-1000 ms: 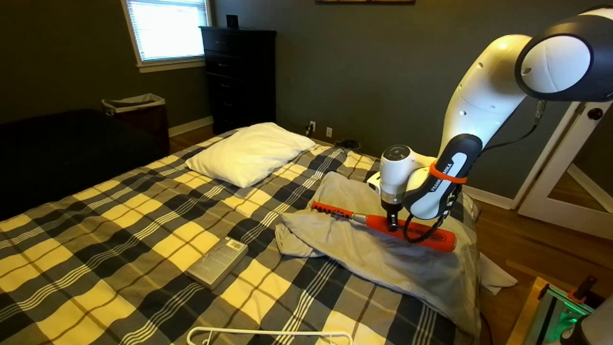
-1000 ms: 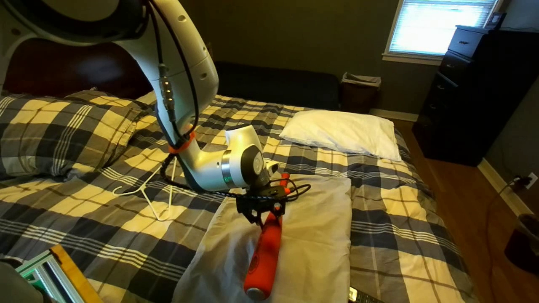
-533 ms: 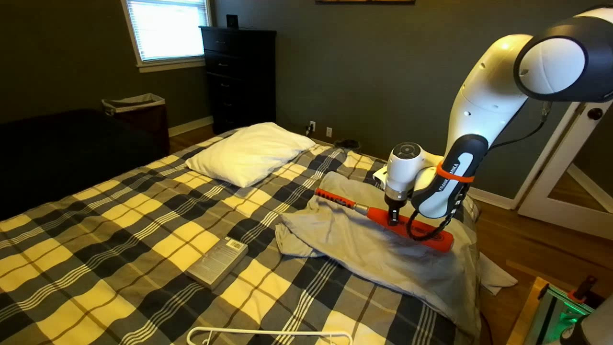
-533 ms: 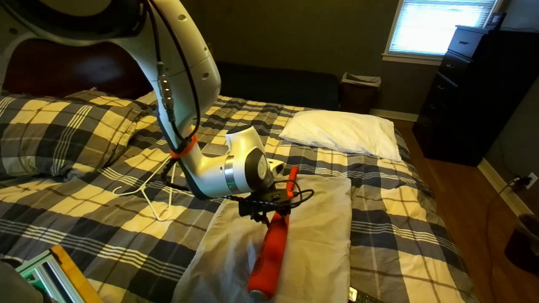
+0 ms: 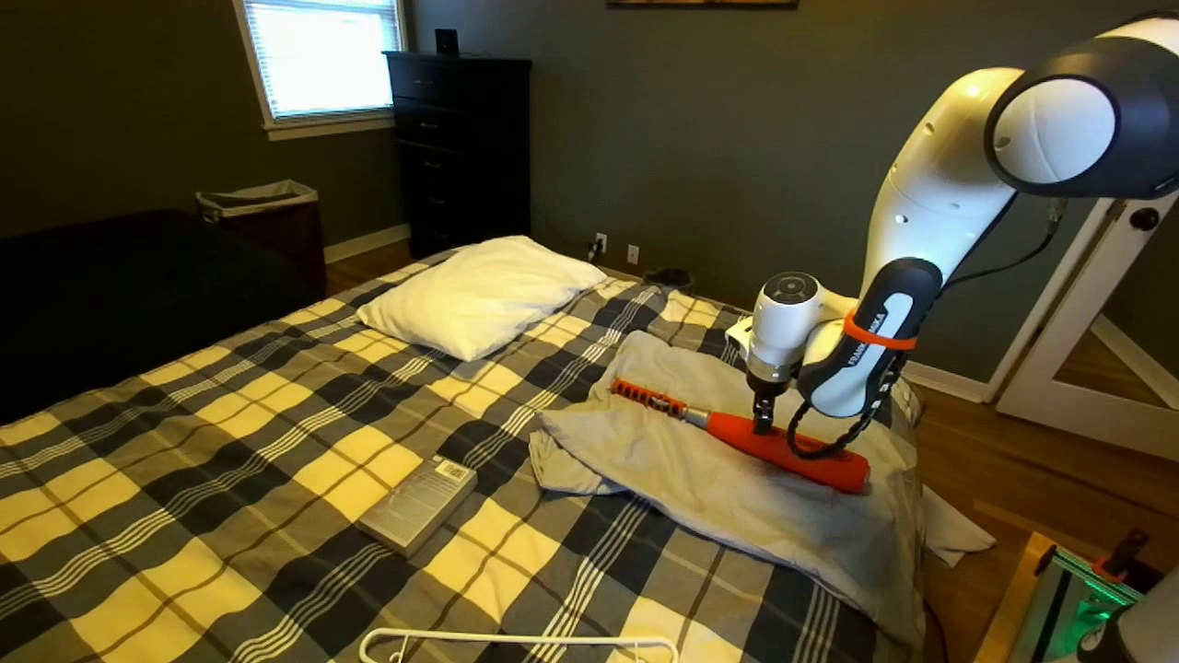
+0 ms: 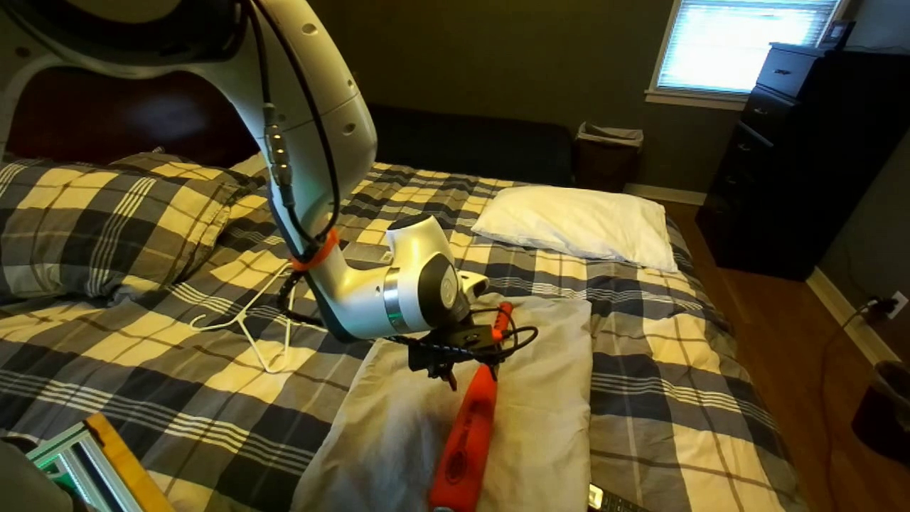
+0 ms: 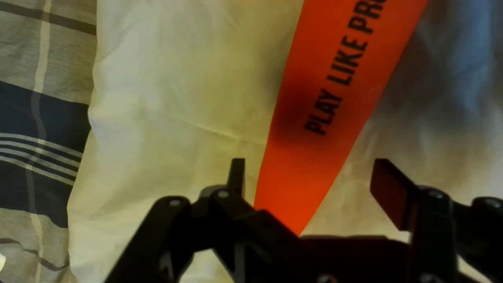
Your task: Move the object to the pillow case
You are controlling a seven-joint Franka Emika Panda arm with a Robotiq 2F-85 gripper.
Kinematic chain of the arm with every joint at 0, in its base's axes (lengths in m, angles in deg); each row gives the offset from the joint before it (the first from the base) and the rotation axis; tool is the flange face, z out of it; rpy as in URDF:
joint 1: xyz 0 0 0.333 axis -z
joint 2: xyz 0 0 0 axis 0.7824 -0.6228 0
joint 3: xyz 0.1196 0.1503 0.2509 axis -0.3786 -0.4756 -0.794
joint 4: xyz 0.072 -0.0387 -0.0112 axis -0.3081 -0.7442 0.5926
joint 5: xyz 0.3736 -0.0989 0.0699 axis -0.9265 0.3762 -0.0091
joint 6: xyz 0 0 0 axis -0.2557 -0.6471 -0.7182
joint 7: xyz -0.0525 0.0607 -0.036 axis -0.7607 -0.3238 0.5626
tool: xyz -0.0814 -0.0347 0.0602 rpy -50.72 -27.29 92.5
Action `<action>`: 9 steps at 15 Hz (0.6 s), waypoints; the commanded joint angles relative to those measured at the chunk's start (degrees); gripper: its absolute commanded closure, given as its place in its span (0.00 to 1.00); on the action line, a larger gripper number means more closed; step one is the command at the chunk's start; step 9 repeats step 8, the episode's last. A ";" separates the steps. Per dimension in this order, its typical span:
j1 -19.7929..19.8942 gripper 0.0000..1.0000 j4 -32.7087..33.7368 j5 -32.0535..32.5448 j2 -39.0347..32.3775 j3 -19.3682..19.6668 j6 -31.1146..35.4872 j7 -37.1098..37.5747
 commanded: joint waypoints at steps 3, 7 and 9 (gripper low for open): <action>-0.46 0.00 -1.96 0.38 1.91 0.66 1.33 0.83; -2.14 0.01 -4.61 2.23 5.31 3.85 7.26 2.74; -0.60 0.01 -1.39 0.24 2.34 1.23 3.88 0.53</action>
